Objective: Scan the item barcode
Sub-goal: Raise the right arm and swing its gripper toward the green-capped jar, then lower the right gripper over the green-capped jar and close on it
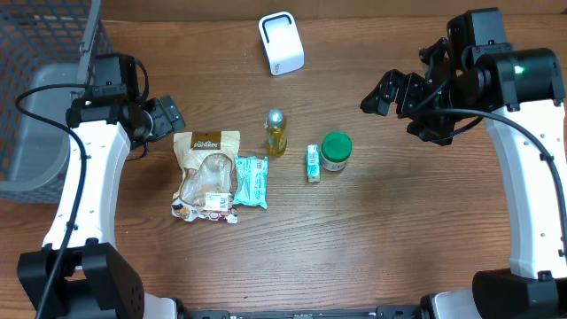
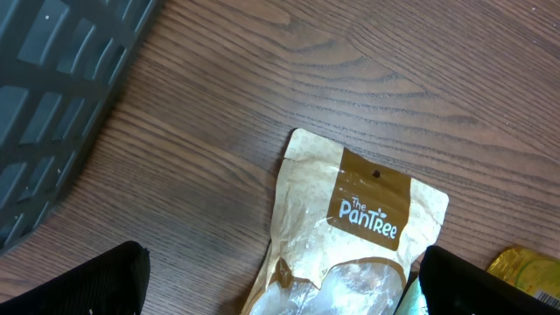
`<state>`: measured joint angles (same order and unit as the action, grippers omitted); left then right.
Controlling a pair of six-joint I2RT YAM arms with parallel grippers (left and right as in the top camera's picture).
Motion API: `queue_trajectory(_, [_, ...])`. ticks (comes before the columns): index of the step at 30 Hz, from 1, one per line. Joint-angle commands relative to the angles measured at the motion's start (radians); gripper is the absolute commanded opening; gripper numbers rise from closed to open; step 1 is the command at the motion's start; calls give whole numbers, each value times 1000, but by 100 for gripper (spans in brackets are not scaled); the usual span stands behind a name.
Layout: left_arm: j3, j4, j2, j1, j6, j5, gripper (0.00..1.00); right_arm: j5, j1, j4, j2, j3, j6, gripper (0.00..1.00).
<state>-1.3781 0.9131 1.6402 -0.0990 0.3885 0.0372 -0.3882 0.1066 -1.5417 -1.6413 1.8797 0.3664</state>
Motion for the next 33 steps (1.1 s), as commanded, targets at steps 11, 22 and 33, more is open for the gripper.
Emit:
queue_trajectory(11, [-12, -1, -11, 1, -8, -5, 100, -5, 34, 79, -1, -7, 76, 100])
queue_trajectory(22, [-12, -1, -11, 1, -8, -5, 99, 242, 208, 158, -9, -14, 230, 100])
queue_trajectory(33, [-12, -1, -11, 1, -8, -5, 100, 527, 338, 194, -27, -15, 458, 100])
